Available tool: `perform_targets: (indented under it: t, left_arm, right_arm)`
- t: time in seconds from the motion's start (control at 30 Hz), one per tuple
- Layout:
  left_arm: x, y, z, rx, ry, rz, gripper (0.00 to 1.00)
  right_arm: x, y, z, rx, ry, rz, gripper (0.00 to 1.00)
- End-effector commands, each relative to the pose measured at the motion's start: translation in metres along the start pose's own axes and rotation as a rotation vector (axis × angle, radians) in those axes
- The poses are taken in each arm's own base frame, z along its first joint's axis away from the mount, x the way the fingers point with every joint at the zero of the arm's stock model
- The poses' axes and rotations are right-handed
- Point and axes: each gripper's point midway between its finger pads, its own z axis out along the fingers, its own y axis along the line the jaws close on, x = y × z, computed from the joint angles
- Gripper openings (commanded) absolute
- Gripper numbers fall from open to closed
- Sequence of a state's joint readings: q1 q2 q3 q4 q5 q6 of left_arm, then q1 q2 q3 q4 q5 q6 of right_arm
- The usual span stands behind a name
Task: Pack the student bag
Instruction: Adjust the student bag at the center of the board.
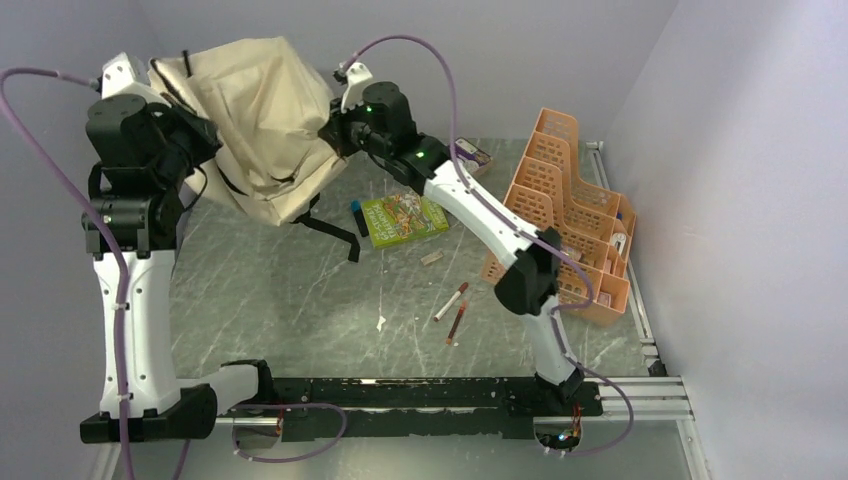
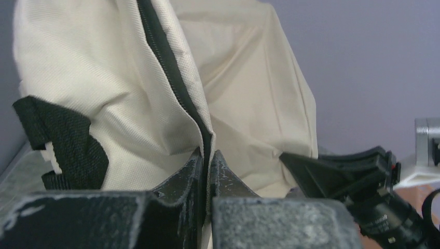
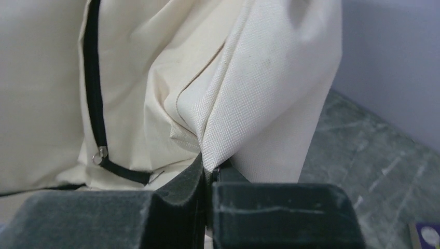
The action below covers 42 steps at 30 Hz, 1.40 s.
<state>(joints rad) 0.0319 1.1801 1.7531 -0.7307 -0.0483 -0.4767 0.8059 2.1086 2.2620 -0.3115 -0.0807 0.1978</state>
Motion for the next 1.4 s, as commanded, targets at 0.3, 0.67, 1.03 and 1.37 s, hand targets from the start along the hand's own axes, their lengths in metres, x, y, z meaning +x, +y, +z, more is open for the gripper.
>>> perform_targets:
  t: [0.3,0.67,1.03,1.37]
  left_arm:
    - [0.161,0.092,0.024,-0.209,0.219,-0.06,0.05]
    - [0.247,0.129,0.01,-0.275,0.39,-0.078,0.05]
    - [0.252,0.149,-0.021,-0.394,0.47,-0.02,0.72]
    - [0.181,0.115,-0.023,-0.301,0.344,0.059,0.77]
  right_arm:
    - [0.094,-0.064,0.106,-0.202,-0.021,0.008,0.09]
    - [0.153,-0.113,0.112,-0.135,0.09,0.055,0.56]
    - [0.144,-0.13,0.029,0.192,0.19,0.308,0.68]
    - [0.226,-0.094,-0.045,0.278,0.331,0.746,0.62]
